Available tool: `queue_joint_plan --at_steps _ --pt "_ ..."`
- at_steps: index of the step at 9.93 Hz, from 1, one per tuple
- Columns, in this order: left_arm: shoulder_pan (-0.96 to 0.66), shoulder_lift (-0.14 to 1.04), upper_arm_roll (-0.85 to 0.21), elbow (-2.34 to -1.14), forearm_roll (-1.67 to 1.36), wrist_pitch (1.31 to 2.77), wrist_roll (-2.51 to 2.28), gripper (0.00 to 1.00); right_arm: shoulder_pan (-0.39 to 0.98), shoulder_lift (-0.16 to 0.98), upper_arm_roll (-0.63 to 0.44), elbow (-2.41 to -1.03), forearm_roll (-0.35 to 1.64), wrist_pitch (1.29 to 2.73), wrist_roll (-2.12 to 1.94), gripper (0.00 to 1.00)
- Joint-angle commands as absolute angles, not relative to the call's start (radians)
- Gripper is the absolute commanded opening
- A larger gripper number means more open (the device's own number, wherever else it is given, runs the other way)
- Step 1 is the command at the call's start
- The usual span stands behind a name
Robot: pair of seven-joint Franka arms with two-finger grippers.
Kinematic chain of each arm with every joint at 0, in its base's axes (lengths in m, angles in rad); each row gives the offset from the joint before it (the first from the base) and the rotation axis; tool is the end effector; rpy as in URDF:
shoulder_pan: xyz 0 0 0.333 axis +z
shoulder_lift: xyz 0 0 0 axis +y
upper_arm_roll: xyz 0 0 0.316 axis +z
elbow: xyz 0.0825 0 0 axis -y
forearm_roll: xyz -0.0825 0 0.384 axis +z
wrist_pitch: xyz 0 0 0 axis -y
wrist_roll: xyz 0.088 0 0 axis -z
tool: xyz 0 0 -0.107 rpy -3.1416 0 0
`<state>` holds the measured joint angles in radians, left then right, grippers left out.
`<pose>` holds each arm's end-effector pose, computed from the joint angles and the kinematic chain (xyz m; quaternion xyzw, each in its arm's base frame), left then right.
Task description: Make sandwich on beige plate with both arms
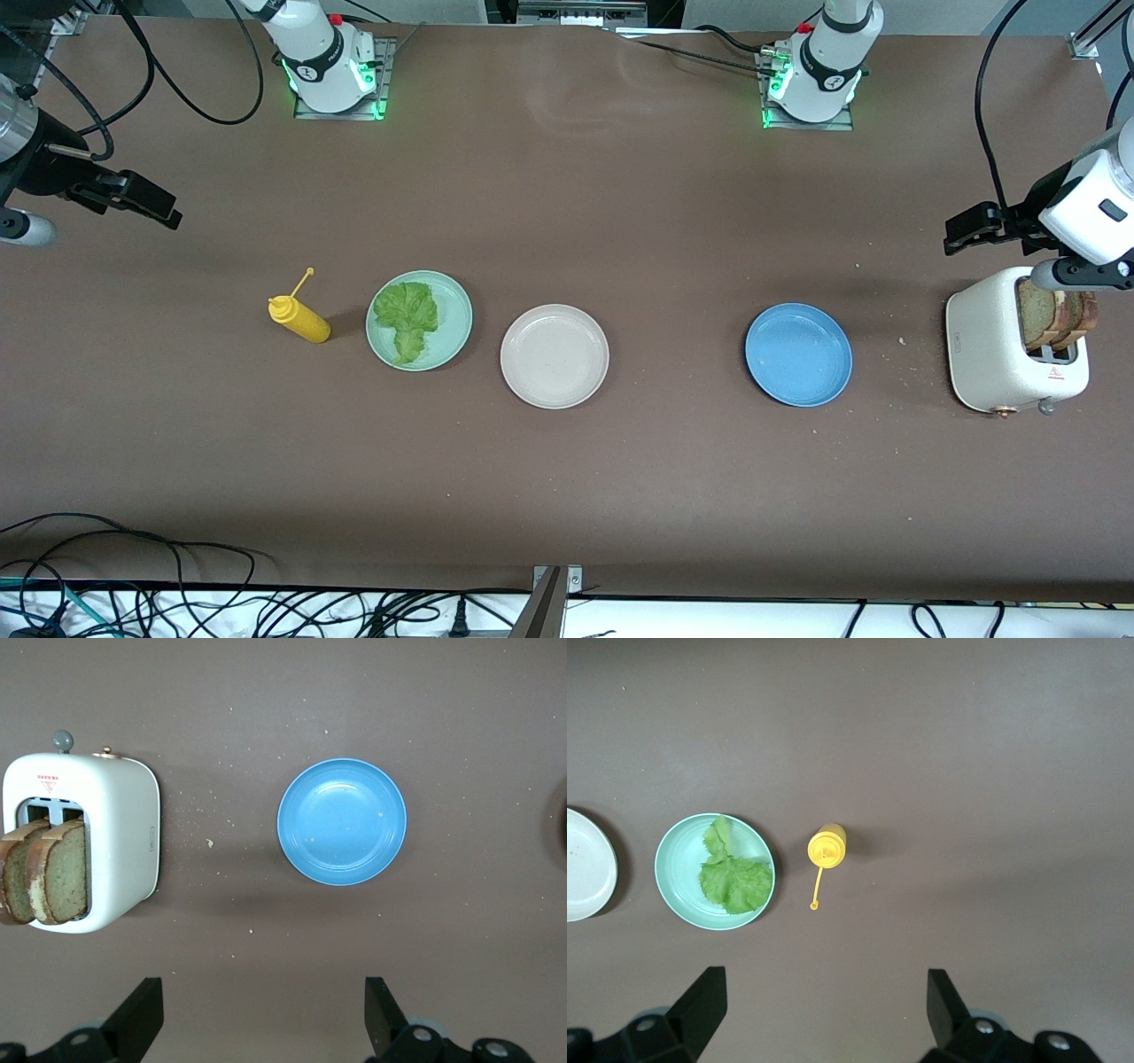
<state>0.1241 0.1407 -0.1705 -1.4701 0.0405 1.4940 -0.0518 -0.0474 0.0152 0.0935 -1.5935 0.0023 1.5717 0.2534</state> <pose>0.5873 -0.0157 0.5860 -0.9983 -0.0032 0.0569 0.0111 0.5575 0.0256 0.6055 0.9945 -0.1035 -0.0185 0.0009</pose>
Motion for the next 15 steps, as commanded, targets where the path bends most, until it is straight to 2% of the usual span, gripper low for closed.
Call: queue_joint_plan --at_steps 1,15 --pt "0.126 0.153 -0.173 -1.442 0.057 1.489 -0.034 1.00 -0.052 0.018 0.094 -1.580 -0.003 1.566 0.235 1.00" --pt "0.130 0.227 -0.170 -1.442 0.061 1.489 -0.034 1.00 -0.058 0.057 0.089 -1.578 -0.002 1.563 0.248 1.00"
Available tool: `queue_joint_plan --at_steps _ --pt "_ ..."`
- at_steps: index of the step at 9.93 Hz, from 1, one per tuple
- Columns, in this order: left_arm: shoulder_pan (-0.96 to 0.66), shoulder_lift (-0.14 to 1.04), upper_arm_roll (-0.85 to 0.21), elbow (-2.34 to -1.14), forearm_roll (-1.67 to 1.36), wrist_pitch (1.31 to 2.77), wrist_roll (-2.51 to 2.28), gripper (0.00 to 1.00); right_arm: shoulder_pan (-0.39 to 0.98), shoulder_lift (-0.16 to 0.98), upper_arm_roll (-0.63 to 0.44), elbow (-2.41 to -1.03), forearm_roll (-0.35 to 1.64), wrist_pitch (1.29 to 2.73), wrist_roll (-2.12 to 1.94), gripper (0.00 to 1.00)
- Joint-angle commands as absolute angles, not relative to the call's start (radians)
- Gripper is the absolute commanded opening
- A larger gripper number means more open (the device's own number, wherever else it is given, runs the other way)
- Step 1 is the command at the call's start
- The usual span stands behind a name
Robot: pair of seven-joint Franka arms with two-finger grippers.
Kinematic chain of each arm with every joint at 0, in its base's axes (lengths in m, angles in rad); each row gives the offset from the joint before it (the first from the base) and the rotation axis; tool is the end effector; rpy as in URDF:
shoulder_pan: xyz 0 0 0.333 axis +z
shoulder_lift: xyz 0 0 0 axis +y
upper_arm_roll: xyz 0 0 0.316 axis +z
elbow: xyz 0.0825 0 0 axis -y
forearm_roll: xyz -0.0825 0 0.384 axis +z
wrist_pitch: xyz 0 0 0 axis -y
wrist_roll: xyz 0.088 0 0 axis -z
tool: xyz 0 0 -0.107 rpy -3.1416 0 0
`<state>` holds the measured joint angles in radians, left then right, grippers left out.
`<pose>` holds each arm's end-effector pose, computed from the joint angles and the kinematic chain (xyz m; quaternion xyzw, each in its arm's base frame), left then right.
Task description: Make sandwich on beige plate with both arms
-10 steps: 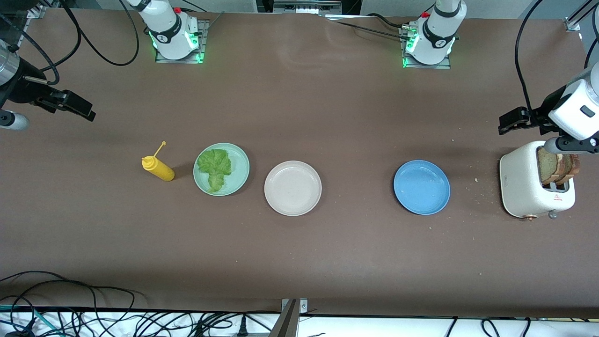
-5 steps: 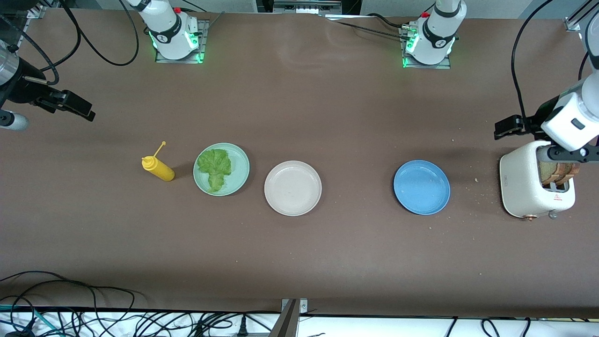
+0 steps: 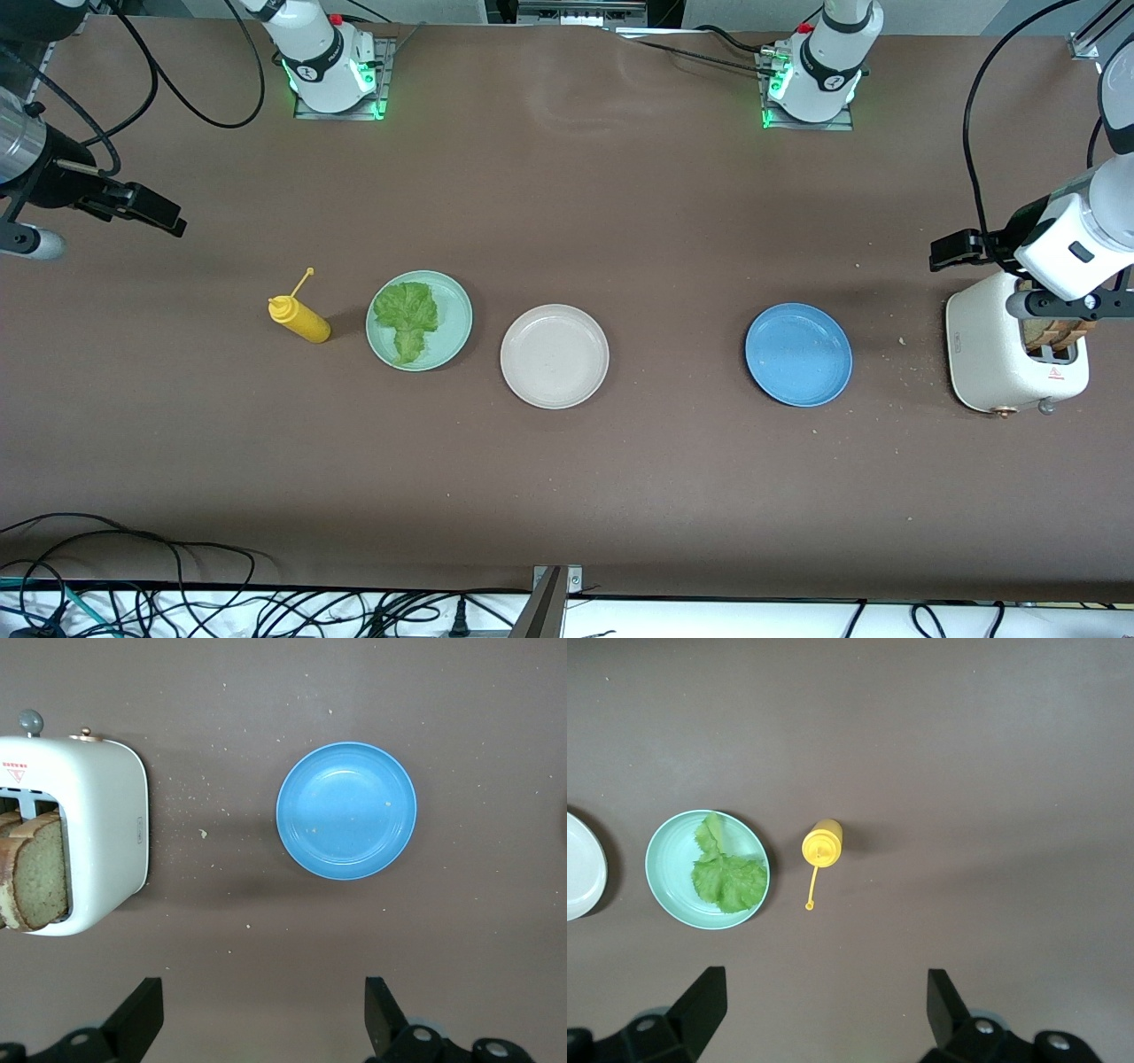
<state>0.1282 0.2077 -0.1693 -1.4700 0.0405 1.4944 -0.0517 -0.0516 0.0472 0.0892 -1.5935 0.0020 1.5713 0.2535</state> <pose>0.6029 -0.0106 0.5465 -0.9959 -0.0052 0.0898 0.0070 0.5661 0.0204 0.5875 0.9936 -0.1077 -0.0347 0.0020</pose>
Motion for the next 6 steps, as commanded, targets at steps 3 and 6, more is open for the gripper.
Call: queue_joint_plan --at_steps 3,6 --pt "0.130 0.233 -0.170 -1.442 0.058 1.491 -0.032 1.00 -0.058 0.064 0.080 -1.580 -0.002 1.566 0.249 1.00" --pt "0.130 0.232 -0.170 -1.442 0.055 1.509 -0.032 1.00 -0.058 0.064 0.080 -1.578 -0.006 1.578 0.249 1.00"
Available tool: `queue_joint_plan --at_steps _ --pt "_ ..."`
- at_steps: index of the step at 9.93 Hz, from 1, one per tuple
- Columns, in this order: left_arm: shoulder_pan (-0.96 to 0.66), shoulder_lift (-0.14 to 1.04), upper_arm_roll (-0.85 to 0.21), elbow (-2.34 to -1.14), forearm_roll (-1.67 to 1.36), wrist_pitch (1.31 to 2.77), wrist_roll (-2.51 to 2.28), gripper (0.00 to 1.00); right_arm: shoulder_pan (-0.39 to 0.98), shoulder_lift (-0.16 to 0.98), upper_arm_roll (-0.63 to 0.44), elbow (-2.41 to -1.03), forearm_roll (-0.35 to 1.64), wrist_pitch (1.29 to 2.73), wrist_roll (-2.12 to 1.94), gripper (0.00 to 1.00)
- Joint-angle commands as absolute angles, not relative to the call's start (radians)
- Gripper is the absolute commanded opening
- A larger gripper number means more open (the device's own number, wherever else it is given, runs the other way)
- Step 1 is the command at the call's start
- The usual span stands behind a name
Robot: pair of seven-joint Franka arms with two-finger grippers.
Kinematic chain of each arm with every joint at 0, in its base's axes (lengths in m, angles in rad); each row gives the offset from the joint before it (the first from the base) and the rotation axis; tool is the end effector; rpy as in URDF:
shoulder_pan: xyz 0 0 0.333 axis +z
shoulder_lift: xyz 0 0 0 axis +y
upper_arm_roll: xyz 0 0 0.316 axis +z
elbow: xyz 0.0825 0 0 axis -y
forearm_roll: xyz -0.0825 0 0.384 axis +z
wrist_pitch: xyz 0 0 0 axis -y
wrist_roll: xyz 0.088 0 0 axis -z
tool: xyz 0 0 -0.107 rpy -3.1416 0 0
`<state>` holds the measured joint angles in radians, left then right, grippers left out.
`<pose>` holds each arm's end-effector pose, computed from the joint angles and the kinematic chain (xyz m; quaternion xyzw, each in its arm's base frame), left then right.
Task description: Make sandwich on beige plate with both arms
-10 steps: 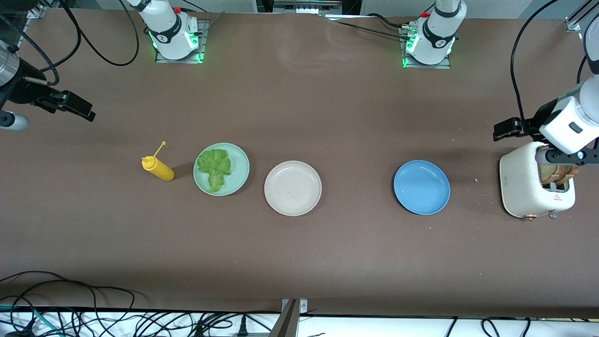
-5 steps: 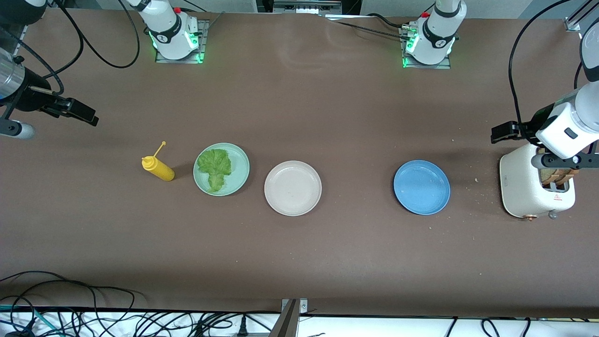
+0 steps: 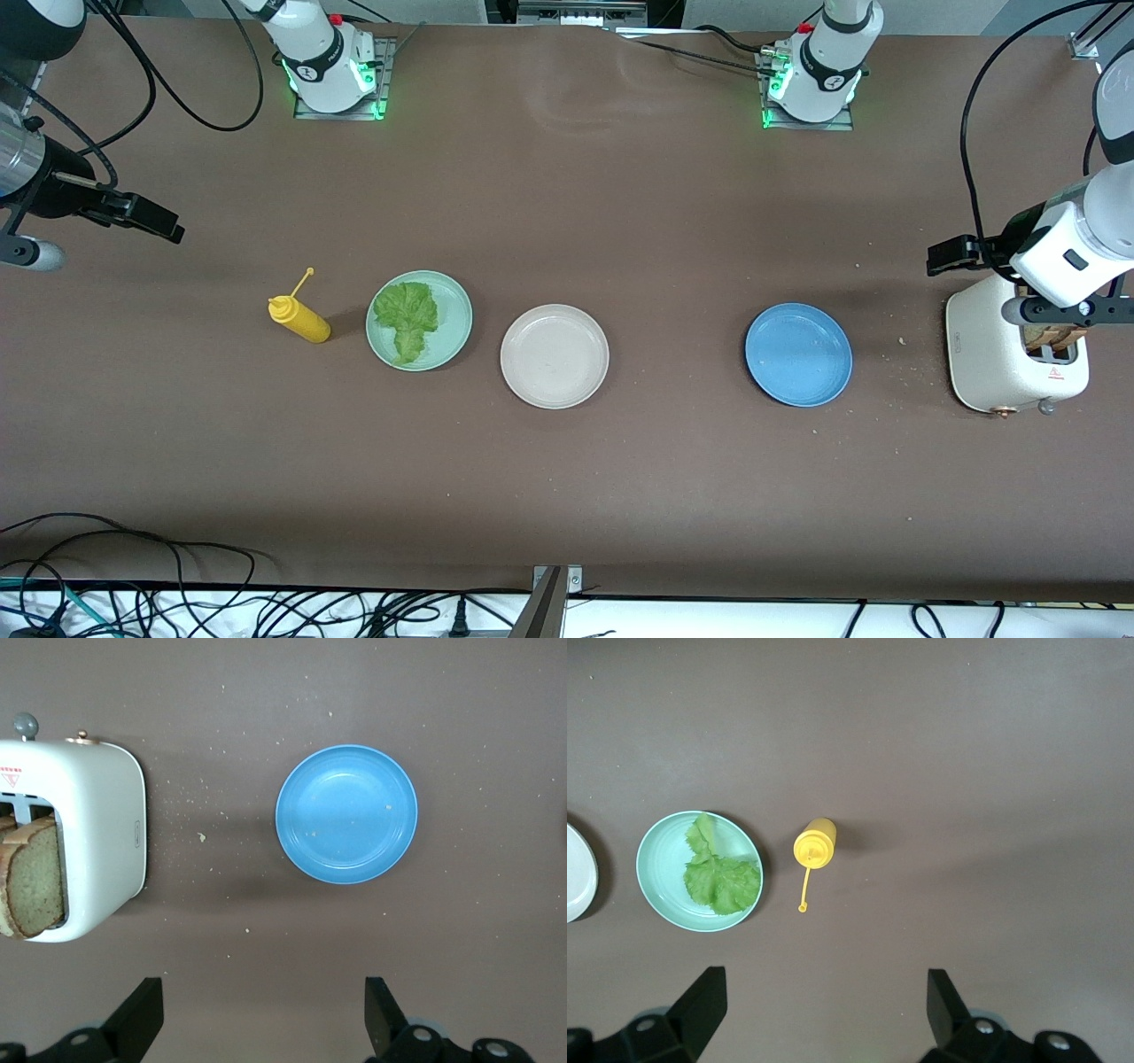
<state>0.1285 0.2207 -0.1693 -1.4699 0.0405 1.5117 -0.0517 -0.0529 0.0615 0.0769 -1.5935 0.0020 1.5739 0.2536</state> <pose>0.6078 -0.0102 0.5400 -0.9961 -0.0052 0.0876 0.0057 0.5702 0.0127 0.5796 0.9926 -0.1145 -0.0405 0.0023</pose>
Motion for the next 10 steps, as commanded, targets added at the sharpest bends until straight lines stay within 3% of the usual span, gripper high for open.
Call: queue_joint_plan --at_steps 1,10 --pt "0.127 0.233 -0.170 -1.442 0.054 1.511 -0.034 1.00 -0.058 0.064 0.080 -1.580 -0.008 1.586 0.247 1.00" --pt "0.136 0.262 -0.169 -1.391 -0.021 1.537 -0.005 1.00 -0.058 0.061 0.080 -1.589 -0.009 1.591 0.235 1.00"
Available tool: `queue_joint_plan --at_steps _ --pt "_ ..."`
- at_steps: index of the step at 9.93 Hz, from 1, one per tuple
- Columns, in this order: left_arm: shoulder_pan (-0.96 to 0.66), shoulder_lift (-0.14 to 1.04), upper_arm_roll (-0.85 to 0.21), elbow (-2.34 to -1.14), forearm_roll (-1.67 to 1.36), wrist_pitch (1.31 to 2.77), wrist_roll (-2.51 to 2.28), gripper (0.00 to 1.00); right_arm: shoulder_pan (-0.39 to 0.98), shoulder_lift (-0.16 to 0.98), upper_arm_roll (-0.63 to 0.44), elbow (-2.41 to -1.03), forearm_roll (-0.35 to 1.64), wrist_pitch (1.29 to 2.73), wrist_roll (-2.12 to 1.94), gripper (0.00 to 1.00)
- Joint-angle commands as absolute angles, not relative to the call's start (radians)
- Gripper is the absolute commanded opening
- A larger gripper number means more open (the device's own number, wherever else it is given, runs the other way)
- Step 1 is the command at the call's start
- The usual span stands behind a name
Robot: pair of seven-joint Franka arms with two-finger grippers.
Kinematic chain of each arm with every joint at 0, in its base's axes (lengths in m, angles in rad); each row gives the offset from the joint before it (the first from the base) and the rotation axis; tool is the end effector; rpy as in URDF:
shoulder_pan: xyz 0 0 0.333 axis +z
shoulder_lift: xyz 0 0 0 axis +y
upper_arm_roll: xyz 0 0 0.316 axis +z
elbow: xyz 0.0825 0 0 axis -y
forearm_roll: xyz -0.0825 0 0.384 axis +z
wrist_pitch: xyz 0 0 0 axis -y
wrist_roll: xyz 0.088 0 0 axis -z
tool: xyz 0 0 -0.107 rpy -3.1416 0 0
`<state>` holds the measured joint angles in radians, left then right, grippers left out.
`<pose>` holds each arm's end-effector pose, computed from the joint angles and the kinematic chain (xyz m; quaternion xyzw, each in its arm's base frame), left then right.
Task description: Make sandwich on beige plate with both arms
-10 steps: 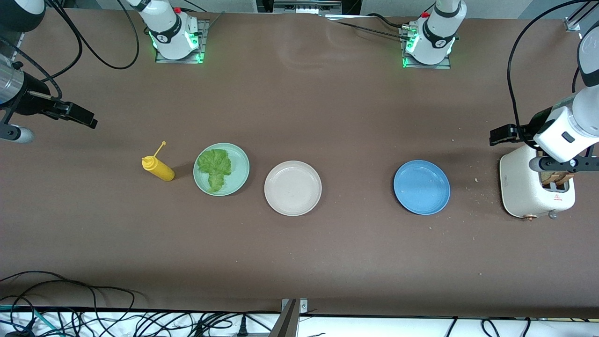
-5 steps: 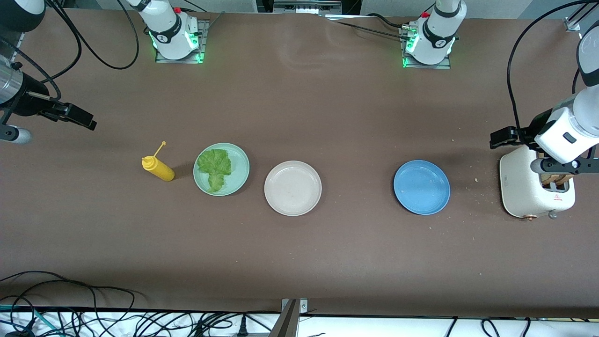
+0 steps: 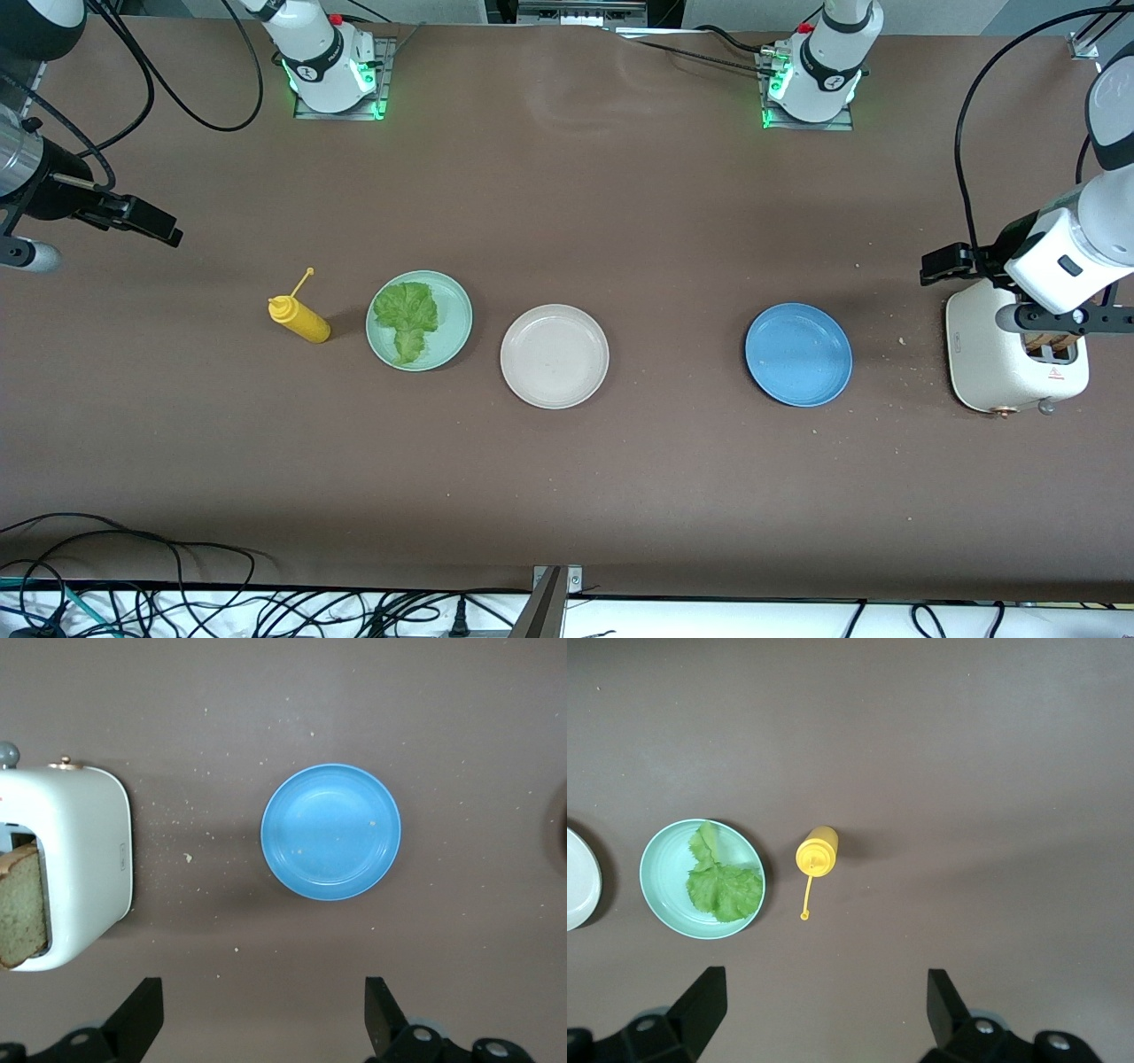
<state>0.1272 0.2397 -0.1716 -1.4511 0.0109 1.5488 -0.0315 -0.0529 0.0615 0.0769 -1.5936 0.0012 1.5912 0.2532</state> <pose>0.6174 -0.0149 0.5398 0.9975 -0.0057 -0.0697 0.0123 0.5722 0.0126 0.5809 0.9929 -0.1143 -0.0320 0.0015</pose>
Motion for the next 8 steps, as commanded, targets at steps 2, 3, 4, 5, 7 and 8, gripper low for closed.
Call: queue_joint_plan --at_steps 2,3,4,5,7,8 --pt "0.137 0.264 -0.170 -1.390 -0.023 1.537 -0.006 1.00 -0.058 0.060 0.080 -1.592 -0.009 1.591 0.235 1.00" --pt "0.137 0.262 -0.170 -1.388 -0.023 1.531 -0.005 1.00 -0.058 0.061 0.080 -1.592 -0.009 1.591 0.235 1.00" --pt "0.137 0.264 -0.170 -1.387 -0.023 1.531 -0.009 1.00 -0.058 0.060 0.080 -1.592 -0.009 1.591 0.235 1.00" --pt "0.137 0.261 -0.170 -1.387 -0.023 1.529 -0.014 1.00 -0.058 0.060 0.080 -1.592 -0.009 1.589 0.235 1.00" --pt "0.138 0.255 -0.169 -1.387 -0.008 1.529 -0.006 1.00 -0.058 0.060 0.080 -1.592 -0.009 1.589 0.235 1.00" --pt "0.140 0.252 -0.167 -1.387 -0.009 1.529 -0.003 1.00 -0.058 0.060 0.080 -1.592 -0.009 1.589 0.235 1.00"
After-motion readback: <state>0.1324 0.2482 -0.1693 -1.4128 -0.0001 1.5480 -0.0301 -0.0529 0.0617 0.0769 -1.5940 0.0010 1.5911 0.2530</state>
